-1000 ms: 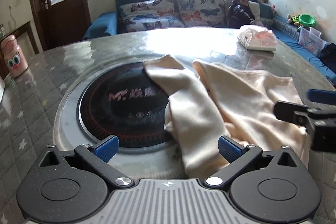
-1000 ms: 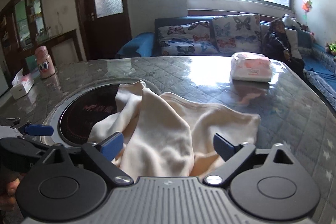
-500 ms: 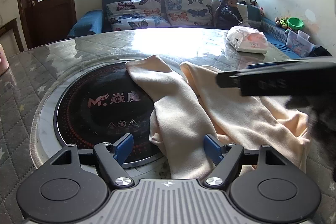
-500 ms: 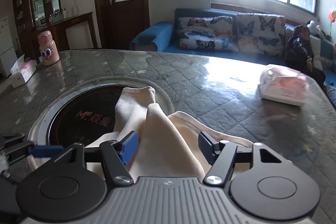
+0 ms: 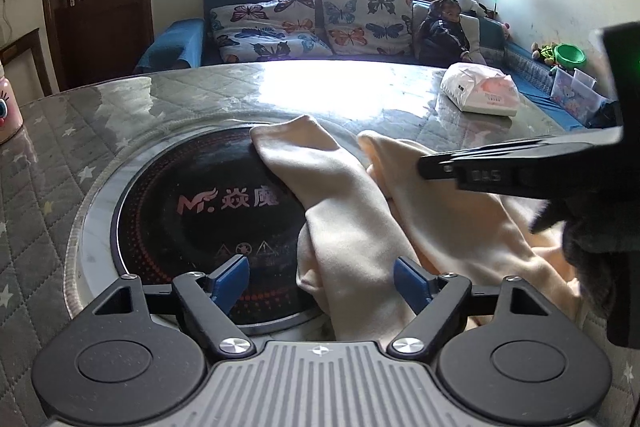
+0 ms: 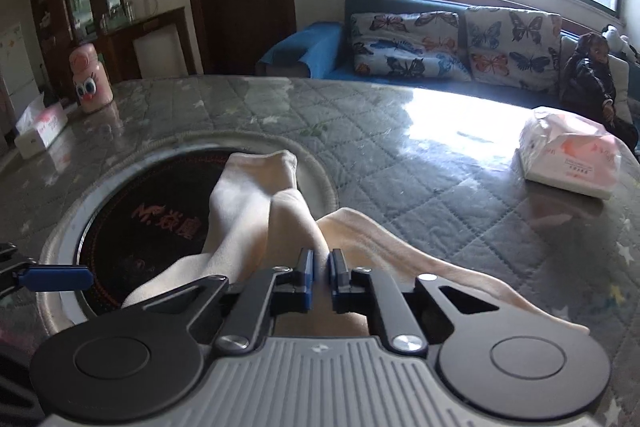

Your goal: Fold clothes

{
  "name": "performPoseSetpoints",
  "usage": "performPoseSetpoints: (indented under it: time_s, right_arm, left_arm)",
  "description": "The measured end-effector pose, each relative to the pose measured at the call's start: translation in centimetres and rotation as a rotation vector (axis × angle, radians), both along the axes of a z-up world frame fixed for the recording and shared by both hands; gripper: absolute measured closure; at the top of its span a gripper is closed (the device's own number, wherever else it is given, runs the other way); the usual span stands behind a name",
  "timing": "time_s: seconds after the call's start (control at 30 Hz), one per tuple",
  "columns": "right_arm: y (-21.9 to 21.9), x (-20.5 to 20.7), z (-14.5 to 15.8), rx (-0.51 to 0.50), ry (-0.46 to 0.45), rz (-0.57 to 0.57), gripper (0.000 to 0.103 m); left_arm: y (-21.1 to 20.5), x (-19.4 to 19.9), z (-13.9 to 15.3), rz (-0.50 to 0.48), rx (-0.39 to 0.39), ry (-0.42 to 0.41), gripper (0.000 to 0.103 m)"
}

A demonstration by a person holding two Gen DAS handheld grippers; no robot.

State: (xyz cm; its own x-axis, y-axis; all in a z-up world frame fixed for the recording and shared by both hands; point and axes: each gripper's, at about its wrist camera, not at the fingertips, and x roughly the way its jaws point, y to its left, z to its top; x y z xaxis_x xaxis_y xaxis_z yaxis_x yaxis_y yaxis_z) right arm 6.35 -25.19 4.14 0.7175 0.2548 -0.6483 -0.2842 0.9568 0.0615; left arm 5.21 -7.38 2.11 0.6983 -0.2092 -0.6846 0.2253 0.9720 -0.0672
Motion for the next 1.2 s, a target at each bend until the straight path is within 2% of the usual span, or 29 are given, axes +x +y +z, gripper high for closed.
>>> performPoseSetpoints:
  time_s: [0.33,0.63,0.77,0.83,0.87,0.93,1.0,1.1,1.2]
  right_arm:
    - [-4.7,-5.9,3.7,0.003,-0.147,-0.134,0.098]
    - [-12.2,-14.0,6.0,-0.022,-0.242,-0.378,0.099]
    - [-14.9,-17.1,5.5,-0.043,-0.231,-0.498,0.099]
    - [-15.8,-18.2,4.7,-0.040,-0.209,-0.554,0.098]
    - [-16.1,-18.6,4.3,-0.043,-0.193,-0.571,0.098]
    - [-16.6,-19.5,3.0,-0.064,-0.158,-0.617,0.096]
    - [-16.5,-20.1,2.2,-0.099,-0.146,-0.651,0.094]
    - [-15.9,-21.0,1.9,-0.131,-0.161,-0.675,0.083]
    - [-15.2,-21.7,2.4,-0.088,-0.181,-0.651,0.068]
  left_arm:
    - [-1.6,1.4,0.2,-0.012,0.029,-0.031,0.019]
    - [-3.1,2.8,-0.9,-0.021,0.079,-0.024,0.021]
    - [-3.0,2.7,-1.4,-0.023,0.086,-0.016,0.032]
    - [-3.0,2.5,-1.5,-0.033,0.084,-0.015,0.044]
    - [-3.0,2.3,-1.5,-0.038,0.082,-0.015,0.046]
    - [-3.0,2.0,-1.4,-0.048,0.080,-0.016,0.059]
    - [-2.7,1.7,-1.2,-0.053,0.070,-0.017,0.067]
    - [-2.0,1.2,-0.8,-0.048,0.045,-0.025,0.069]
    - [-1.2,0.8,-0.3,-0.039,0.025,-0.035,0.077]
